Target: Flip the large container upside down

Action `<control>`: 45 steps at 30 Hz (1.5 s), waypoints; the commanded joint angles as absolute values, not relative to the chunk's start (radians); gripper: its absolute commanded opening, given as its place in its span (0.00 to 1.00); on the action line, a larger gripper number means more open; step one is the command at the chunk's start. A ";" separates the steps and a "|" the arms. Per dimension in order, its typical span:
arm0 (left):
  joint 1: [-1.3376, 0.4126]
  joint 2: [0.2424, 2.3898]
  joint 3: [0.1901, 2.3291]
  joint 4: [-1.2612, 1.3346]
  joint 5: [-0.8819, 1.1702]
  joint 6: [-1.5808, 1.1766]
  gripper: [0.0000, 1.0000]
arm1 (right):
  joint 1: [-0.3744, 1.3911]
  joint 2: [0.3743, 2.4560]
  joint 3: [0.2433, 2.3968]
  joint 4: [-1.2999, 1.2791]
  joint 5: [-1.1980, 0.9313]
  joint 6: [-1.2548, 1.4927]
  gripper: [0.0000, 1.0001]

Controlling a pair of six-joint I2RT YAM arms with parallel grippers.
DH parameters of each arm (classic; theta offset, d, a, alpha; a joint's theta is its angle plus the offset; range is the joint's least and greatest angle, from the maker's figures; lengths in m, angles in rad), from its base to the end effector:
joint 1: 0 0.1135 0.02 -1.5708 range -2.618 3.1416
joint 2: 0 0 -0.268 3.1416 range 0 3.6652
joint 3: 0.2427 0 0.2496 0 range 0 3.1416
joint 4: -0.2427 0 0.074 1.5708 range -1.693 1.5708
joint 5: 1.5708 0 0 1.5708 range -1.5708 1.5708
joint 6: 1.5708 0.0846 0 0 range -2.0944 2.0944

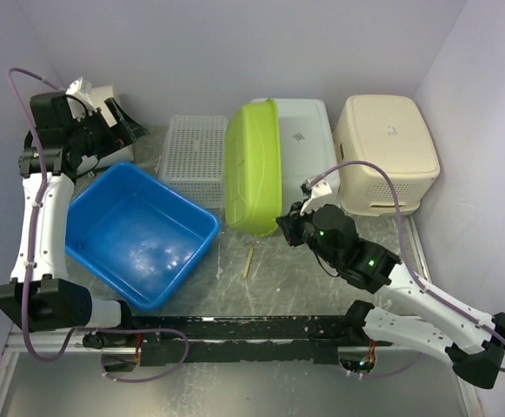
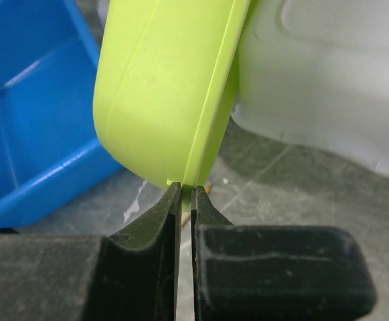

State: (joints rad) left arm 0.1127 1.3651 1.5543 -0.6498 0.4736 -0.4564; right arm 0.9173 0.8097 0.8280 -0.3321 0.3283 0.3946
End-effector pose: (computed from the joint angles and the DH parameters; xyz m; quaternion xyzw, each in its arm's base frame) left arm 0.3279 -0.0017 0.4140 -0.1132 0.8276 -0.2840 0.4707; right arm 0.1572 0.1604 0.3244 -0.1134 0.7958 0.2490 0.5403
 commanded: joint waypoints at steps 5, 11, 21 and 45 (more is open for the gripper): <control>-0.007 1.339 1.476 -0.624 0.470 -0.442 1.00 | 0.906 0.751 0.730 -0.291 0.358 0.573 0.00; -0.178 1.393 1.408 -0.574 0.462 -0.456 1.00 | 0.905 0.762 0.684 -0.195 0.258 0.572 0.36; -0.312 1.529 1.334 -0.463 0.546 -0.471 1.00 | 0.800 0.795 0.696 0.035 0.122 0.552 0.78; -0.367 1.545 1.360 -0.482 0.487 -0.462 1.00 | 0.343 1.500 0.984 0.749 -0.835 1.071 0.59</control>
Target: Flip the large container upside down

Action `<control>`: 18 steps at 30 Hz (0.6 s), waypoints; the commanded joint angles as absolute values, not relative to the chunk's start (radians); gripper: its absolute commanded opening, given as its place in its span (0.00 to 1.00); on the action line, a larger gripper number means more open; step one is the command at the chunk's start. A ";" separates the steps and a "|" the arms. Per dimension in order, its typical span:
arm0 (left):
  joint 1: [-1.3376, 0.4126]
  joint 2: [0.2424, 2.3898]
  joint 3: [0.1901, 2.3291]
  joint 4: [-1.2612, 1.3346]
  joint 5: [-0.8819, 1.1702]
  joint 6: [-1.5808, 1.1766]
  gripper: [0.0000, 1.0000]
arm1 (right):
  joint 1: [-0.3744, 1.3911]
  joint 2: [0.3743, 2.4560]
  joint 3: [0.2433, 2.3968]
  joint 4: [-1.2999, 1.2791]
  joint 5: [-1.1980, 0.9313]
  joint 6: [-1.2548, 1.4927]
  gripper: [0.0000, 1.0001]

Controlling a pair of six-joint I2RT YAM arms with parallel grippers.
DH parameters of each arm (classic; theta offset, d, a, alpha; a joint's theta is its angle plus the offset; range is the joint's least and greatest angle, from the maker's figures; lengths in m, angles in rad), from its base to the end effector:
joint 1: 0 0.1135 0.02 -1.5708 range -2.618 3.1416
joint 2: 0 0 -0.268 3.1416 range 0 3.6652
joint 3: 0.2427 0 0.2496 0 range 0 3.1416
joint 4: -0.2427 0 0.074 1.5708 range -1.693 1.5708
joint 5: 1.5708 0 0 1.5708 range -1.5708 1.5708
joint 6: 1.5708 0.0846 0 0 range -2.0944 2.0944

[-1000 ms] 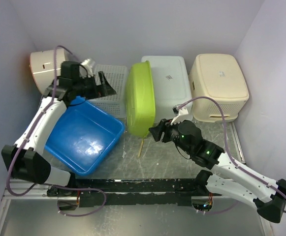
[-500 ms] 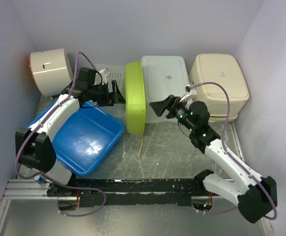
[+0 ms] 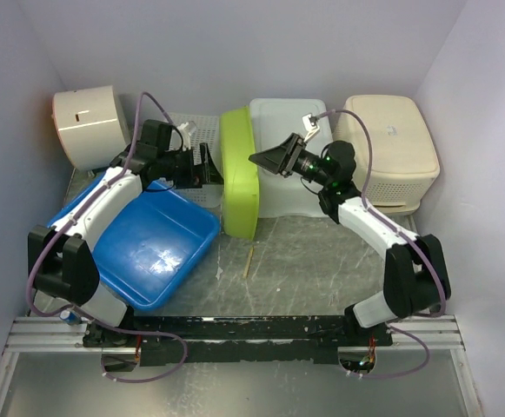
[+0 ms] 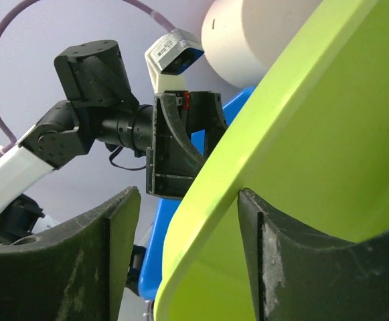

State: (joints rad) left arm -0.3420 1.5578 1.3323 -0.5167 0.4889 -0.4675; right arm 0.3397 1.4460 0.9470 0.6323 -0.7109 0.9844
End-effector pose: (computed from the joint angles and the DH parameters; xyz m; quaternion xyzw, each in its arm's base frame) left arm 0.3406 -0.1634 0.2853 0.0415 0.8925 -0.3575 0.2718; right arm 0.3257 0.1737 0.3345 -0.0529 0.6685 0.6145 0.4157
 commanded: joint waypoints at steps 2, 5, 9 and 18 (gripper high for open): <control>-0.375 1.551 1.367 -0.489 0.481 -0.458 0.99 | 0.347 1.524 0.995 0.774 -0.865 1.089 0.52; -0.383 1.551 1.377 -0.497 0.468 -0.453 1.00 | 0.354 1.542 1.033 0.770 -0.892 1.090 0.36; -0.385 1.536 1.384 -0.502 0.448 -0.450 1.00 | 0.354 1.539 1.056 0.761 -0.928 1.087 0.10; -0.384 1.477 1.617 -0.787 0.229 -0.393 1.00 | 0.399 1.502 1.056 1.094 -1.068 1.383 0.00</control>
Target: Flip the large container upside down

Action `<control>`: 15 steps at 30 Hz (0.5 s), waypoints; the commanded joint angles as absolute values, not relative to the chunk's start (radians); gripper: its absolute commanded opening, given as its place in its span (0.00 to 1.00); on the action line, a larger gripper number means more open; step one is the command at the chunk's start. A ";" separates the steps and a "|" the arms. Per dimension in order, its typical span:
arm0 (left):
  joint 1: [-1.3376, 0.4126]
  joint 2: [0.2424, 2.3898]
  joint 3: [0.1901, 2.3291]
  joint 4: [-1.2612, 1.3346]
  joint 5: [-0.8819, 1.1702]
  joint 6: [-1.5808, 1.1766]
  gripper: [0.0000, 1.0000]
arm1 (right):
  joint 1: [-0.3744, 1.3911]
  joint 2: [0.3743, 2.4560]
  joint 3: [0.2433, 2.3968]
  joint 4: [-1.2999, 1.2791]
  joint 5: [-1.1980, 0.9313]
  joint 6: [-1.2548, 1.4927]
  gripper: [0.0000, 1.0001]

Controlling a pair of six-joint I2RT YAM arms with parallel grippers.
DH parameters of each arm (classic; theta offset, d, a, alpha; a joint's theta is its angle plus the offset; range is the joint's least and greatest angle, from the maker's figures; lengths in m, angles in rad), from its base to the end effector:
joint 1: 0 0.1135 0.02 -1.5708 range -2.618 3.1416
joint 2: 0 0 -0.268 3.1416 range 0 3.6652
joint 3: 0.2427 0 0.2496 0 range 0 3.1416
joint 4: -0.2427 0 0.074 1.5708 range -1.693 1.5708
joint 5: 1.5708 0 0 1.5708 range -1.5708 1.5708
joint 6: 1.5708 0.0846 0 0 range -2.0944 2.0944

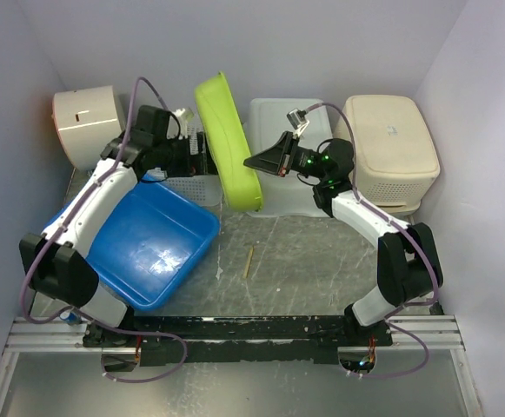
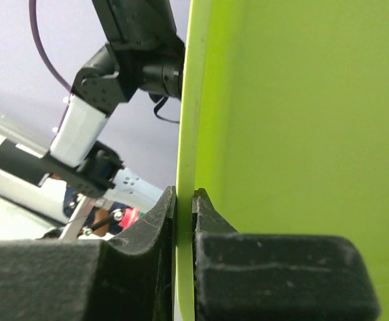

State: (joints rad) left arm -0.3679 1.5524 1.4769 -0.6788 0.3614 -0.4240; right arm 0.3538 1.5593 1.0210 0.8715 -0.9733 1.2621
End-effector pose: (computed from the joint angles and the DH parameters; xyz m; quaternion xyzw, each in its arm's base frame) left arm 0.3371 -0.1620 0.3181 0.0460 0.9045 -0.3028 0.2967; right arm 0.3234 0.1940 0.3485 -0.1174 0.6279 0.7079 0.3014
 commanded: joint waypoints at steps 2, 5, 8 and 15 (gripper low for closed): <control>-0.383 1.450 1.674 -0.835 0.164 -0.384 1.00 | 0.411 1.475 1.042 1.094 -1.078 1.406 0.00; -0.383 1.424 1.740 -0.882 0.086 -0.370 1.00 | 0.414 1.407 0.992 1.068 -1.107 1.423 0.00; -0.383 1.408 1.767 -0.909 0.005 -0.362 1.00 | 0.414 1.300 0.919 0.933 -1.153 1.356 0.00; -0.383 1.363 1.735 -0.853 -0.070 -0.362 1.00 | 0.413 1.029 0.852 0.113 -1.159 0.891 0.00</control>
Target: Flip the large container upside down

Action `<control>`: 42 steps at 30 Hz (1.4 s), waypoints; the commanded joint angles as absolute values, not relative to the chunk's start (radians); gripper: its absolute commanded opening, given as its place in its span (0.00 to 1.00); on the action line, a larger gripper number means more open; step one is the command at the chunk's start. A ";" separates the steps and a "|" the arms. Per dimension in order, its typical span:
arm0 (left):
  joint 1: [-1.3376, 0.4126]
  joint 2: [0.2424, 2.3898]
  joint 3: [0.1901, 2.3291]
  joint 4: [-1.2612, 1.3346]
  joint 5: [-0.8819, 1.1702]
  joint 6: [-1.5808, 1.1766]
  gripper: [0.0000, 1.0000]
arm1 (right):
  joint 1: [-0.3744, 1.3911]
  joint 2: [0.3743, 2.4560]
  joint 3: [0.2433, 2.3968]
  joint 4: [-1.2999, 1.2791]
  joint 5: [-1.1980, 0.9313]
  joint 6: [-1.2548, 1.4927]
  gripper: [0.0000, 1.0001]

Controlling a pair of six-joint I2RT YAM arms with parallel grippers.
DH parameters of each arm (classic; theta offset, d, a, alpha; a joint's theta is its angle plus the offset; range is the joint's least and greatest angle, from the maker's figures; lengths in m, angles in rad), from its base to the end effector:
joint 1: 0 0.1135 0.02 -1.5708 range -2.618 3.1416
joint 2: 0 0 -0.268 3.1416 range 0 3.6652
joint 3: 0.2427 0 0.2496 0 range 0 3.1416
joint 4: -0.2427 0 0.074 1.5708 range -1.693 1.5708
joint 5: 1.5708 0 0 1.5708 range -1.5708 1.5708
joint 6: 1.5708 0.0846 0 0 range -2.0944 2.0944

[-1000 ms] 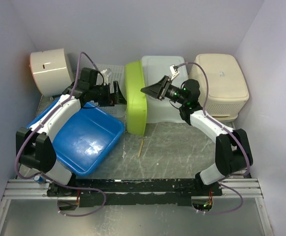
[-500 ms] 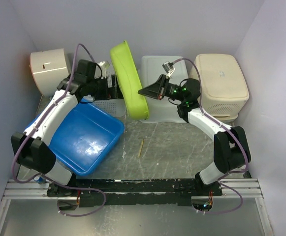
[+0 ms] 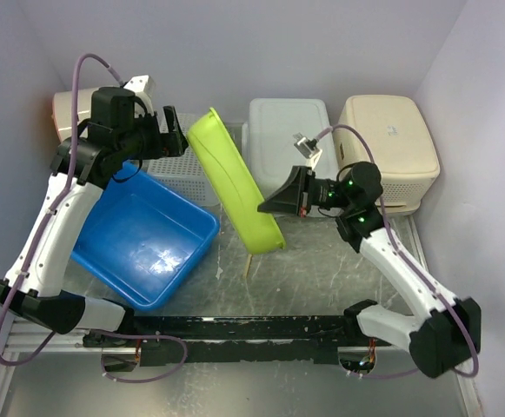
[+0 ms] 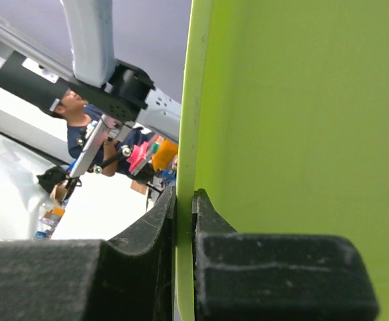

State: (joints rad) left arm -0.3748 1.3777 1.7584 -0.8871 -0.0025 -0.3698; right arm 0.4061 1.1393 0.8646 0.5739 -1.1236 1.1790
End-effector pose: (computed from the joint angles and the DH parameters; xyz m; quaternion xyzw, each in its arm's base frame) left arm 0.2885 -0.1133 0.4453 0.0015 0.8617 -0.1836 0.4731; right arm 0.2115 0.1740 0.3815 -0.2076 0.6270 0.7070 0.2528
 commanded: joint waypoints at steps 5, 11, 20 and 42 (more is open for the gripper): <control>-0.383 1.324 1.666 -0.749 -0.016 -0.362 0.99 | 0.410 0.870 0.812 -0.115 -1.162 0.871 0.00; -0.383 1.326 1.608 -0.646 0.151 -0.295 1.00 | 0.408 0.766 0.841 -0.411 -1.186 0.786 0.00; -0.383 1.401 1.662 -0.673 0.222 -0.304 1.00 | 0.412 0.835 0.933 -0.595 -1.311 0.779 0.00; -0.383 1.488 1.633 -0.676 0.276 -0.299 1.00 | 0.194 0.972 0.786 -0.888 -1.020 0.610 0.06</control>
State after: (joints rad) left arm -0.3771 1.5017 1.6329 -0.7036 0.2382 -0.3126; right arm 0.2428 0.9314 0.7803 -0.6254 -1.2854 0.7460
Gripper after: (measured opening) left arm 0.995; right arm 0.058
